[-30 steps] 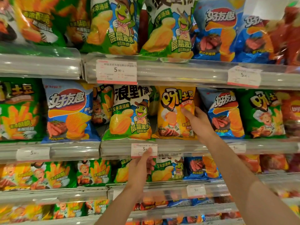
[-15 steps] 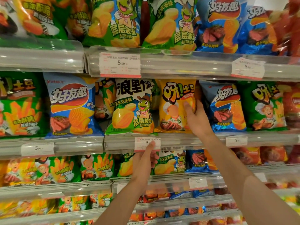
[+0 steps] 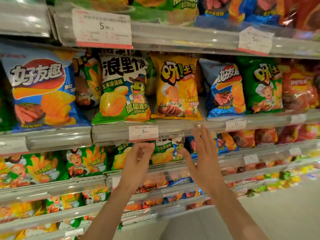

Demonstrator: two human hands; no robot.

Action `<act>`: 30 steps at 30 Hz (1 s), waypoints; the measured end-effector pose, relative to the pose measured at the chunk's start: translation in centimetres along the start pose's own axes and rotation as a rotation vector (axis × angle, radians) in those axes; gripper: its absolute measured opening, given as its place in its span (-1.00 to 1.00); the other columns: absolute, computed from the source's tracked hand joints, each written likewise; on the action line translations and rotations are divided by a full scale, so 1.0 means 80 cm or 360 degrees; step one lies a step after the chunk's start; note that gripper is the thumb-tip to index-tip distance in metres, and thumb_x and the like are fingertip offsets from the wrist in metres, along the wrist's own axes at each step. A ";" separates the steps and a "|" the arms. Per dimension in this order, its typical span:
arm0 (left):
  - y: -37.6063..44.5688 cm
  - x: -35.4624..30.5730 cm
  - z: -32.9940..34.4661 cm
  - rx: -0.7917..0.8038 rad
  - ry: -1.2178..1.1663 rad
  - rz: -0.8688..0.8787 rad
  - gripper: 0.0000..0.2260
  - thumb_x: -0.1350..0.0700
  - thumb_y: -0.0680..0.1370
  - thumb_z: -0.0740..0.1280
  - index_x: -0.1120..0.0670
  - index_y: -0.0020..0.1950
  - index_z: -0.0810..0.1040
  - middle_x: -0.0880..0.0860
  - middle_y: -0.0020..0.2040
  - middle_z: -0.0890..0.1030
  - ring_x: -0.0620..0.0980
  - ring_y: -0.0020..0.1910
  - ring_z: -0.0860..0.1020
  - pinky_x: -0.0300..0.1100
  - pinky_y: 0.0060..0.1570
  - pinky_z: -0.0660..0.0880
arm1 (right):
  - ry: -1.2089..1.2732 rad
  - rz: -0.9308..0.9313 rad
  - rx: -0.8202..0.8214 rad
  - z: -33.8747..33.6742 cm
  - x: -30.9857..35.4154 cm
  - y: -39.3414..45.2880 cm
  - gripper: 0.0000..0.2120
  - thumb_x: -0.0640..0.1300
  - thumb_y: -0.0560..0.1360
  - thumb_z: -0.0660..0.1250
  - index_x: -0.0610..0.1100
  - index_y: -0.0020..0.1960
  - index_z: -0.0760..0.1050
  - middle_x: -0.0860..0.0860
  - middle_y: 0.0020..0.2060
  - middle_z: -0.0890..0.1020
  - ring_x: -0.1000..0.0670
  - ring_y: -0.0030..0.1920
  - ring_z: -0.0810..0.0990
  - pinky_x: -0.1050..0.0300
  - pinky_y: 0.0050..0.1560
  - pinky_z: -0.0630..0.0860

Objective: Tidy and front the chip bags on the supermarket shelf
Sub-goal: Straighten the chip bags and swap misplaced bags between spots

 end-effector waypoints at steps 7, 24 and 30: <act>-0.048 0.020 0.008 0.0062 0.0469 0.0080 -0.58 -0.24 0.52 0.28 -0.17 0.36 0.47 -0.29 0.17 0.58 -0.34 0.09 0.57 -0.31 -0.01 0.53 | 0.0439 0.0514 0.0380 0.003 -0.049 -0.075 -0.33 0.32 0.58 0.14 0.18 0.61 0.06 0.25 0.49 0.28 0.24 0.48 0.28 0.14 0.42 0.32; -0.068 0.008 0.303 -0.0151 0.0558 0.0039 -0.71 0.03 0.63 0.35 -0.11 0.35 0.47 -0.15 0.12 0.65 -0.33 -0.04 0.60 -0.44 -0.17 0.53 | 0.0694 0.0593 0.0487 -0.117 -0.335 -0.022 -0.40 0.32 0.56 0.18 0.14 0.54 0.25 0.23 0.25 0.58 0.23 0.03 0.63 -0.01 0.11 0.61; -0.054 -0.004 0.353 -0.0238 0.0559 0.0033 -0.78 0.01 0.64 0.34 -0.07 0.29 0.53 -0.21 0.01 0.66 -0.23 -0.03 0.62 -0.45 -0.14 0.50 | 0.0672 0.0590 0.0375 -0.157 -0.388 0.003 -0.44 0.33 0.54 0.16 0.17 0.48 0.28 0.12 0.28 0.57 -0.01 0.23 0.60 -0.04 0.19 0.56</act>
Point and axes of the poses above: each hand's wrist, its own y-axis towards the middle knuckle, its own z-axis out of the palm, x = y × z, the point moved 2 cm from there along y, towards the middle knuckle
